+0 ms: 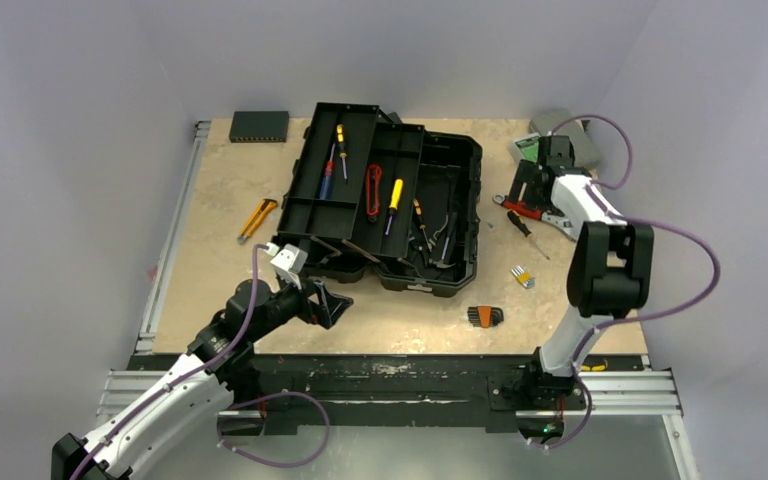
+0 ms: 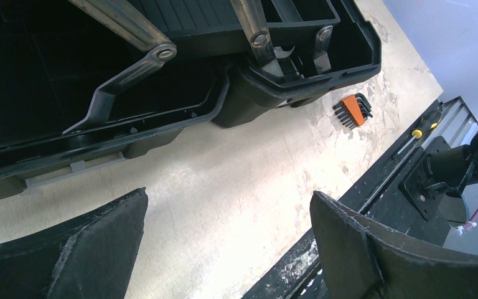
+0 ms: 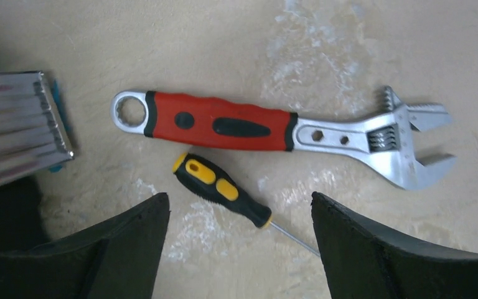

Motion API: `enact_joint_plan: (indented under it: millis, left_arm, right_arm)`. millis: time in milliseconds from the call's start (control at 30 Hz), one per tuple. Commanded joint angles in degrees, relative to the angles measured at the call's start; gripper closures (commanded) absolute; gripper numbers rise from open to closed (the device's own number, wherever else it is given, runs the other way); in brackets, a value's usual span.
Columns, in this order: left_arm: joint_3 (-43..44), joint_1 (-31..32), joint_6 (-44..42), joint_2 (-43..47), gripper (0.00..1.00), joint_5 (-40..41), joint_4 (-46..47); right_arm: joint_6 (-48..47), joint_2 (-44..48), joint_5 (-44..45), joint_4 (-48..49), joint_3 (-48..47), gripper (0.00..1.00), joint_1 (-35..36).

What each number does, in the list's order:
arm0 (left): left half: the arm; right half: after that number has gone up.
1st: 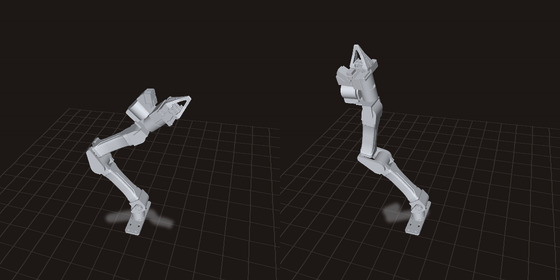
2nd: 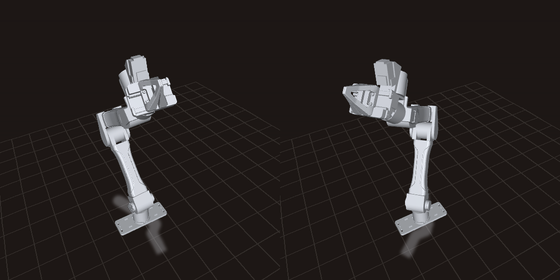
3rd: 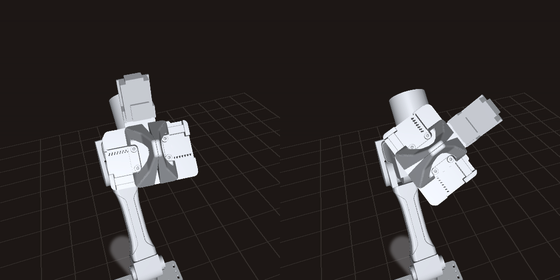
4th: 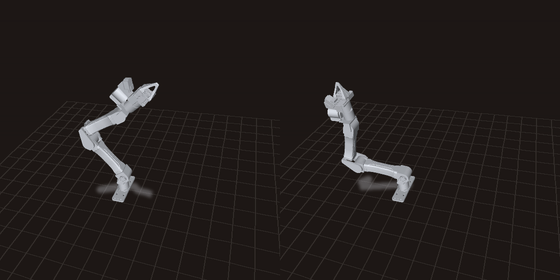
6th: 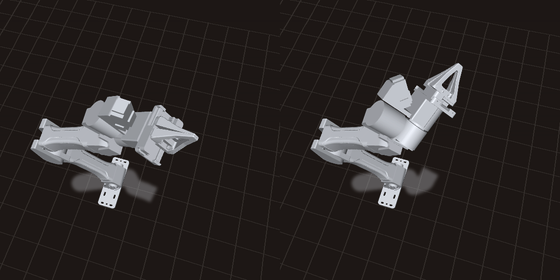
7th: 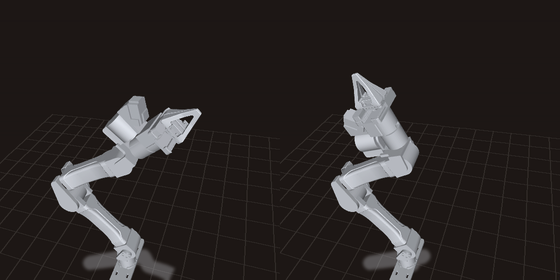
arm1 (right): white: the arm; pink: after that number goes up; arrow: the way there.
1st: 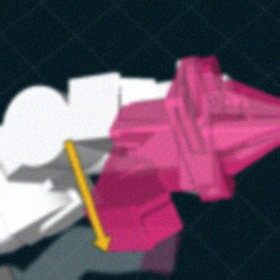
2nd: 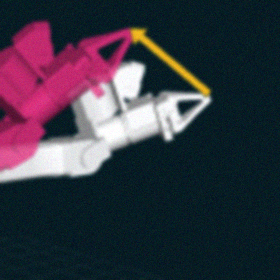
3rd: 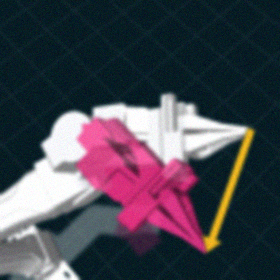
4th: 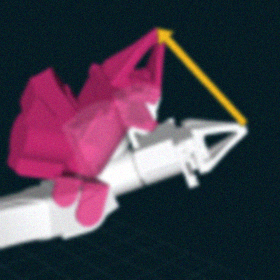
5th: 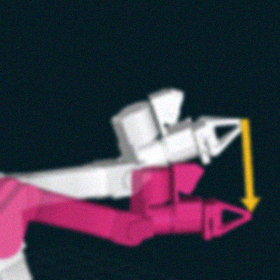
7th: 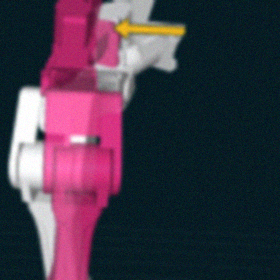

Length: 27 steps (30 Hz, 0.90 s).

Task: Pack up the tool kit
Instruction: Pick up the screwdriver from the center of the board.

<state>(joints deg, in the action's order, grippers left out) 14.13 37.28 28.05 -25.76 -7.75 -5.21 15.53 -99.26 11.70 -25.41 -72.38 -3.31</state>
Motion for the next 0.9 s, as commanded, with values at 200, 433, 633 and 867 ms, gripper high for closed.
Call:
enact_joint_plan:
  millis: [200, 433, 633, 867]
  left_arm:
    - [0.0, 0.2, 0.1, 0.0, 0.01, 0.3, 2.6]
    - [0.1, 0.2, 0.1, -0.2, 0.01, 0.1, 2.7]
    - [0.0, 0.2, 0.0, 0.0, 0.01, 0.3, 2.4]
    - [0.0, 0.2, 0.0, 0.0, 0.01, 0.3, 2.5]
  right_arm:
    - [-5.1, -12.7, -6.3, -5.9, -10.1, 0.24, 0.2]
    - [-4.8, -15.9, -6.6, -7.7, -10.6, 0.31, 0.2]
    - [-4.2, -12.1, -7.2, -6.0, -7.1, 0.33, 0.3]
    - [-3.8, -9.2, -8.6, -5.6, -3.6, 0.45, 0.2]
